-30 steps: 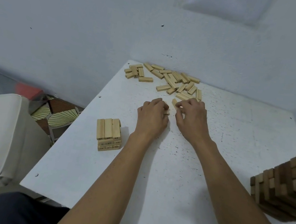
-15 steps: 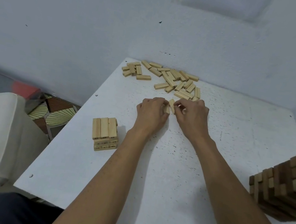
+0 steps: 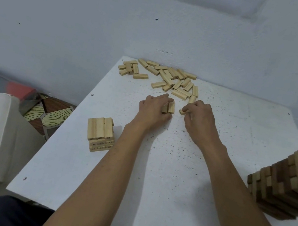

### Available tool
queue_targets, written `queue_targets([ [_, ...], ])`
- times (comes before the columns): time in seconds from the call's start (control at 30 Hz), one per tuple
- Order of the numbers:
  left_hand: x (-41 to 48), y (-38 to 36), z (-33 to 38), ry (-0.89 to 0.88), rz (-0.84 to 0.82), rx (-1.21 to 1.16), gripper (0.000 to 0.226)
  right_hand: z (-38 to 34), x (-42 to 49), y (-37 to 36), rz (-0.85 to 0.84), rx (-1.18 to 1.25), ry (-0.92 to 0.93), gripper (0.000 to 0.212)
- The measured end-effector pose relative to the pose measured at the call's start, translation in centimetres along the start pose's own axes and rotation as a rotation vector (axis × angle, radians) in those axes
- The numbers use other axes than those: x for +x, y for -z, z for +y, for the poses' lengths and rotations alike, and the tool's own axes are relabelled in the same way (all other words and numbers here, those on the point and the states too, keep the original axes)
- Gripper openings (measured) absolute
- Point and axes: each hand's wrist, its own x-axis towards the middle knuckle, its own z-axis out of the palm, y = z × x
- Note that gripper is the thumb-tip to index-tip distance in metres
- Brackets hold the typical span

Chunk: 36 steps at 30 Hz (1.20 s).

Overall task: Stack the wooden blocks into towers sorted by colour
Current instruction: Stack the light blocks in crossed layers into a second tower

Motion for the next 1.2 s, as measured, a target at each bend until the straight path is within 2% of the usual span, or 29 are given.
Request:
queue_targets([
  [0.13,0.0,-0.2,0.1,-0.044,-0.006,0.035,0.046,0.1,0.3,-0.3,-0.023,0.039,0.080,0.022],
  [0.27,-0.3,0.0,-0.1,-0.113,0.006,-0.036,0.041,-0.3,-0.1,-0.1,-0.049,0.171,0.106,0.018],
  [0.43,-1.4,0.7,0.4,-0.078,-0.003,-0.053,0.045,-1.2,-1.2,1.3,-0.101,0.332,0.100,0.014],
  [0.63,-4.6,1.4,1.4,-0.051,-0.062,-0.107,0.052,-1.4,-4.1,2.1,-0.165,0.370,0.008,0.009],
  [0.93,-10.6,0.3,0.9,-0.114,-0.034,-0.121,0.050,-1.5,-9.8,3.1,-0.229,0.409,0.096,0.010],
  [1.2,-12.2,0.1,0.1,-0.200,-0.024,-0.138,0.046,-1.7,-11.3,3.7,-0.257,0.431,0.122,0.011],
])
